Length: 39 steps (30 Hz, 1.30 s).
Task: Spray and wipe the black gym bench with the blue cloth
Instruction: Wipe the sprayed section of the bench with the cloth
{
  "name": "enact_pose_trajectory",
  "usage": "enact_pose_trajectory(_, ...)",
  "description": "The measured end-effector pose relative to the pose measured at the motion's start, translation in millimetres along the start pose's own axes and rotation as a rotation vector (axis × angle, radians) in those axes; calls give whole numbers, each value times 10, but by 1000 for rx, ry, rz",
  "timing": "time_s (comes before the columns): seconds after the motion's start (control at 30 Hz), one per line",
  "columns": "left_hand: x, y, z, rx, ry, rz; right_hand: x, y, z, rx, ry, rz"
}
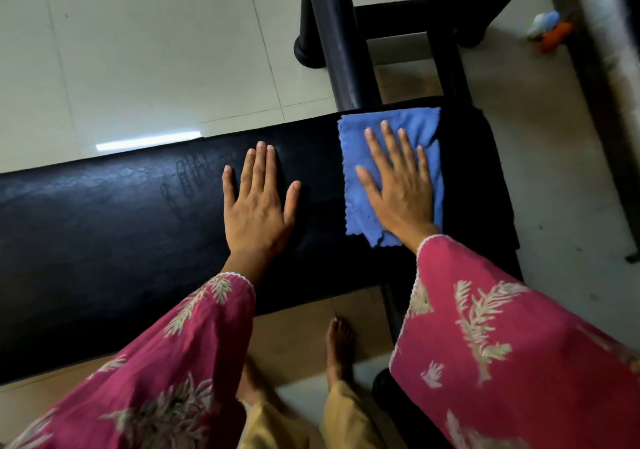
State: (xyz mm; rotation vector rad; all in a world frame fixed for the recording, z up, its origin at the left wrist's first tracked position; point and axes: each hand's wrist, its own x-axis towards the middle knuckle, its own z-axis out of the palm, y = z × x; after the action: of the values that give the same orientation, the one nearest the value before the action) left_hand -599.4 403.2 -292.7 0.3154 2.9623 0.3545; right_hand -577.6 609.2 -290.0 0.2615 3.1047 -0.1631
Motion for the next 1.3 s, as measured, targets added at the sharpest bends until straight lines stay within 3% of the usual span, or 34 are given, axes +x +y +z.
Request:
enact_pose_trajectory(0.13, 61, 98, 28, -39, -14, -80, 104, -111, 45, 11, 106, 294)
enact_pose_trajectory(0.3, 70, 148, 78, 5, -2, -113, 54, 21, 22, 12, 28, -45)
enact_pose_trajectory(0.43, 72, 135, 106, 4, 9, -106, 231, 33, 41, 6, 146, 362)
enact_pose_trajectory(0.47, 70, 140, 108, 1, 12, -109, 213, -69, 47, 11, 133, 342)
enact_pose_trajectory(0.57, 66, 134, 105, 0, 21, -112, 212, -21, 24, 2, 9, 40)
enact_pose_trajectory(0.6, 68, 130, 105, -2, 21, -108, 263, 62, -13, 18, 1, 48)
enact_pose_trajectory(0.73, 62, 128, 112, -1, 26, -109, 363, 48, 3, 31, 95, 398)
enact_pose_trajectory(0.87, 63, 140, 117, -8, 29, -107, 313, 197, -20, 6, 37, 152)
enact_pose_trajectory(1.0, 104, 225, 65, -79, 35, -144, 343, 384, -8, 16, 122, 478)
enact_pose_trajectory(1.03, 140, 306, 64, -110, 41, -115, 298, 324, 7, 15, 131, 464)
enact_pose_trajectory(1.17, 235, 553, 137, -60, 11, 61, 65, 489, -33, -24, 27, 108)
enact_pose_trajectory(1.3, 225, 525, 165, -31, 5, 67, 32, 694, -57, -5, 108, 479)
